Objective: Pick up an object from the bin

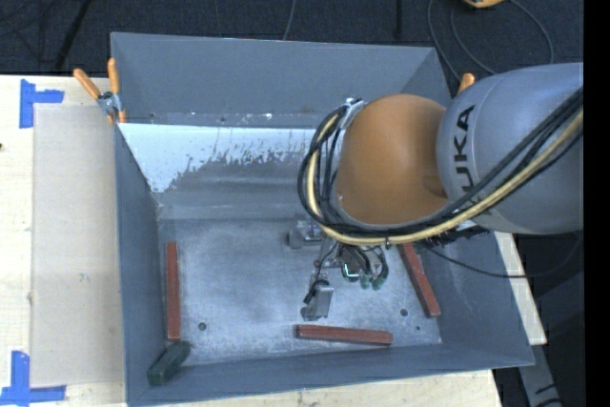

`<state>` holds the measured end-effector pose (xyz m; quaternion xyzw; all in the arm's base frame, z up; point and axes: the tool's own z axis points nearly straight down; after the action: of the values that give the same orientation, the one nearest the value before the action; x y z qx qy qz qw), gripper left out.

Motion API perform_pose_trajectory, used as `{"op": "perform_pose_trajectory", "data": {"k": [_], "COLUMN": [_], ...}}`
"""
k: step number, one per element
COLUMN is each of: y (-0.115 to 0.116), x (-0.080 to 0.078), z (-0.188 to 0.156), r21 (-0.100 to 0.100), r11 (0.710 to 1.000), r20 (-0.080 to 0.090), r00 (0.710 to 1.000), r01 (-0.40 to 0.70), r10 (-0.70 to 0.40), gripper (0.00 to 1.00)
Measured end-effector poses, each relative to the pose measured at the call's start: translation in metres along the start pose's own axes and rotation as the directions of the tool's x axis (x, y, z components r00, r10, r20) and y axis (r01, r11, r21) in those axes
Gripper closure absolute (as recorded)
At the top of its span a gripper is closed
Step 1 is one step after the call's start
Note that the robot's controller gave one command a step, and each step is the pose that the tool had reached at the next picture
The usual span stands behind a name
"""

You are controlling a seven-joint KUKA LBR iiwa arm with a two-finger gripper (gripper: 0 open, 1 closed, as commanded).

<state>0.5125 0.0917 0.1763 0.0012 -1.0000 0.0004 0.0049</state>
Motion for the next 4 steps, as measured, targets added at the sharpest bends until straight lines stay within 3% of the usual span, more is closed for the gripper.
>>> {"op": "perform_pose_trajectory", "data": {"k": [1, 2, 3, 4], "y": [-0.001, -0.038, -0.064, -0.076], "x": [-0.002, 0.011, 0.028, 0.023], "z": [-0.004, 0.053, 0.058, 0.054], "r21": [-0.001, 0.000, 0.000, -0.001], "r11": [1.000, 0.996, 0.990, 1.000], "r20": [0.008, 0.012, 0.004, 0.008], "r00": [1.000, 0.996, 0.990, 1.000], "r01": [-0.004, 0.089, 0.140, -0.022], "r10": [0.004, -0.089, -0.140, 0.022], "gripper": [0.00, 0.00, 0.00, 0.00]}}
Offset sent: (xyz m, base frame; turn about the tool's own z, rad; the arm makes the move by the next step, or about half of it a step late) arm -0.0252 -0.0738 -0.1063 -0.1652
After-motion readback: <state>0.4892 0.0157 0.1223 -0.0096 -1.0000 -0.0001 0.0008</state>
